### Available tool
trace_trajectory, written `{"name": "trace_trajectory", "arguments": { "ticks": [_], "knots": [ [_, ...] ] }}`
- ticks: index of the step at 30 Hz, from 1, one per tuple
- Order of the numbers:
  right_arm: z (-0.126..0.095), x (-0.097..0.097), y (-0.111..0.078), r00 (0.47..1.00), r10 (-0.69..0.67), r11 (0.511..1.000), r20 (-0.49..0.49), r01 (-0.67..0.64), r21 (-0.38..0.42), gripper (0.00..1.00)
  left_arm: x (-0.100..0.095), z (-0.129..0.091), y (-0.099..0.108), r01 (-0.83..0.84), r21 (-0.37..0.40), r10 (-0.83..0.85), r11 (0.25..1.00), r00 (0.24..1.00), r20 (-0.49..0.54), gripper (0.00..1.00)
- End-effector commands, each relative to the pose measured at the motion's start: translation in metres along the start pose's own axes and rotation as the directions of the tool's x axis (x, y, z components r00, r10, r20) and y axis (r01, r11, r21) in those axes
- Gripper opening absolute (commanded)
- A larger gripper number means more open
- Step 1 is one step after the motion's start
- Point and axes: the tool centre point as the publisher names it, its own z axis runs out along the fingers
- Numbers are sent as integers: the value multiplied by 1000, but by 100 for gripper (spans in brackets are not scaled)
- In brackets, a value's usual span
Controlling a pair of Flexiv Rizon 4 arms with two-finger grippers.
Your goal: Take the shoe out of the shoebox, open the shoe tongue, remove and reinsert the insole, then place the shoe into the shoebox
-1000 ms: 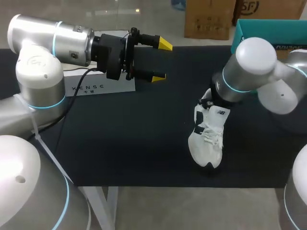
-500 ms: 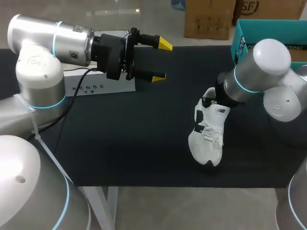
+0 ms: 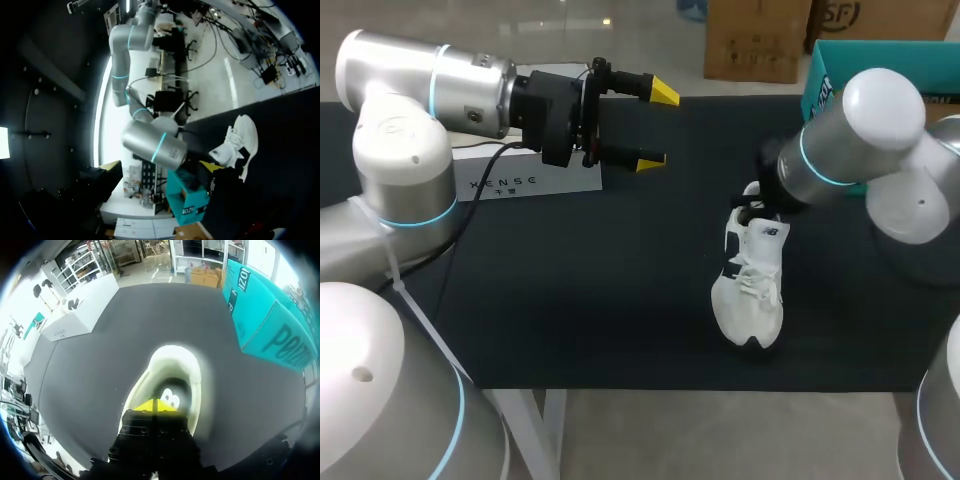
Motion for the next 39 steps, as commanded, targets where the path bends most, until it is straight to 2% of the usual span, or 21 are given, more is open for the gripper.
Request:
{"name": "trace_trajectory", "arguments": {
  "ticks": [1, 4, 7, 15, 21, 26, 30, 39],
  "knots": [
    [16, 1, -1, 1000, -3, 999, 0, 3, 42, 0, -1, 0, 0, 0, 1, 0, 1000, 1000, -4, 100],
    [29, -1, -4, 1000, -2, 997, -5, 2, 79, 0, -1, 0, 0, 0, 1, 0, 1000, 1000, -4, 100],
    [31, -5, -3, 1000, 7, 996, -4, -7, 87, 0, -1, 0, 0, 0, 1, 0, 1000, 1000, -4, 100],
    [-12, 0, 2, 1000, 8, 996, 9, -9, 88, 0, -1, 0, 0, 0, 1, 0, 1000, 1000, -4, 100],
    [-41, -3, 4, 999, -5, 982, 35, -1, 188, 0, -1, 0, 0, 0, 1, 0, 1000, 1000, -4, 100],
    [-57, -1, 3, 1000, -3, 976, 27, -3, 217, 0, -1, 0, 0, 0, 1, 0, 1000, 1000, -4, 100],
    [-58, -2, 3, 1000, 4, 976, 22, -9, 219, 0, -1, 0, 0, 0, 1, 0, 1000, 1000, -4, 100],
    [-37, -6, -11, 999, 40, 965, 3, -39, 258, 0, -1, 0, 0, 0, 1, 0, 1000, 1000, -4, 100]
  ]
}}
